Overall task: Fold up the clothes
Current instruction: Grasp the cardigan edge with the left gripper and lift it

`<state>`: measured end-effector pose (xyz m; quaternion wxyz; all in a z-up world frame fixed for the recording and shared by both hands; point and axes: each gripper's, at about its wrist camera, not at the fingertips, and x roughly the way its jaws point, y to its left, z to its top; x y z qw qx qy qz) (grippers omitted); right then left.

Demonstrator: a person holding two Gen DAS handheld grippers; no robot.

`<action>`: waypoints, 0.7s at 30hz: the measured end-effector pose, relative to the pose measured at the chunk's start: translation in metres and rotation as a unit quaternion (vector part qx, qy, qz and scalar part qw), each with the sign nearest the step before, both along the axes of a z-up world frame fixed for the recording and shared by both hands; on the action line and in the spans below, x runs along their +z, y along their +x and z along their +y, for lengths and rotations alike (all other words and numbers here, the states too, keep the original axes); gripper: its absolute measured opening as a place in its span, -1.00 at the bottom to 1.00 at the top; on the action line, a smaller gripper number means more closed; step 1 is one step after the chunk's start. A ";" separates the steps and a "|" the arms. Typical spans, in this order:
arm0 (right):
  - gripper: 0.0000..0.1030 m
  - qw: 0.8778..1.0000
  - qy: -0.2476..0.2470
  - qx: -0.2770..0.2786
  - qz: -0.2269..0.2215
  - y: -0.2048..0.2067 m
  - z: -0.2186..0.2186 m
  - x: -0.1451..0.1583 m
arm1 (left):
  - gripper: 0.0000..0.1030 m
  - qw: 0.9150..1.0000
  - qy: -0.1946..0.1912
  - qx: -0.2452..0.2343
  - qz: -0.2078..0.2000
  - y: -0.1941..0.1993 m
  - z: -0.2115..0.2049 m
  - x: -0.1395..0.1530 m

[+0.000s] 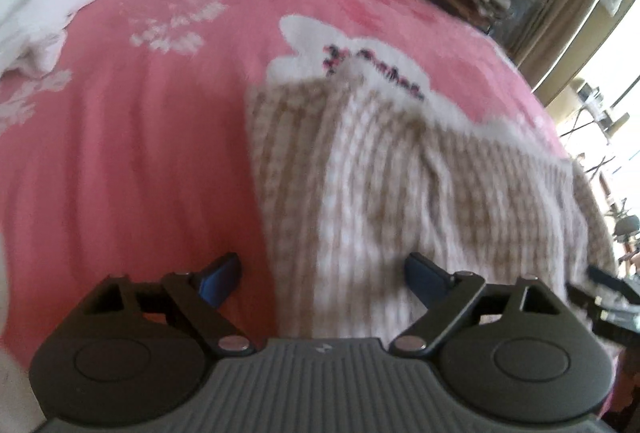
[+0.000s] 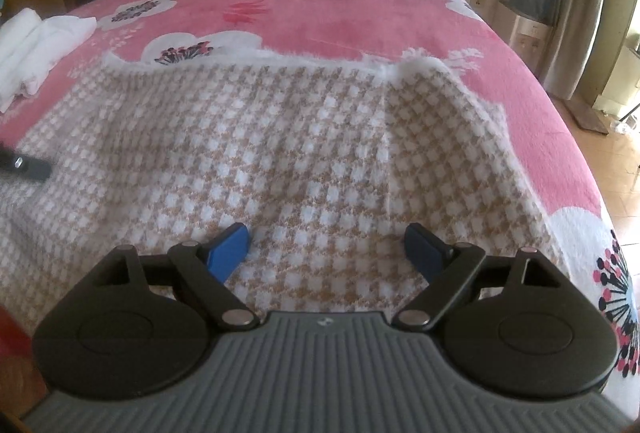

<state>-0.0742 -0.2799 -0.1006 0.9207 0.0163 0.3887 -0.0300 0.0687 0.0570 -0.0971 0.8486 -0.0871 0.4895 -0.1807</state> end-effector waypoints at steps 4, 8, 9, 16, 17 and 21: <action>0.67 1.000 0.001 -0.001 -0.002 0.000 0.001 0.000 | 0.57 1.000 -0.018 -0.006 0.015 0.007 -0.001 -0.004; 0.67 1.000 0.001 -0.003 -0.005 -0.001 0.001 0.000 | 0.27 0.997 -0.034 -0.056 0.033 -0.012 0.006 -0.002; 0.68 1.000 0.001 -0.004 -0.006 -0.001 0.001 0.000 | 0.25 0.997 -0.038 -0.054 0.031 -0.013 0.008 -0.004; 0.70 1.000 0.004 -0.007 -0.013 -0.002 0.001 -0.002 | -0.45 1.000 0.004 -0.022 -0.007 -0.023 -0.015 0.017; 0.70 1.000 0.004 -0.007 -0.015 -0.003 0.001 -0.002 | -0.48 0.999 0.018 -0.023 -0.018 -0.026 -0.020 0.023; 0.75 1.000 -0.003 -0.007 -0.021 -0.003 0.002 -0.005 | -0.54 0.999 -0.028 -0.023 -0.038 -0.038 -0.027 0.070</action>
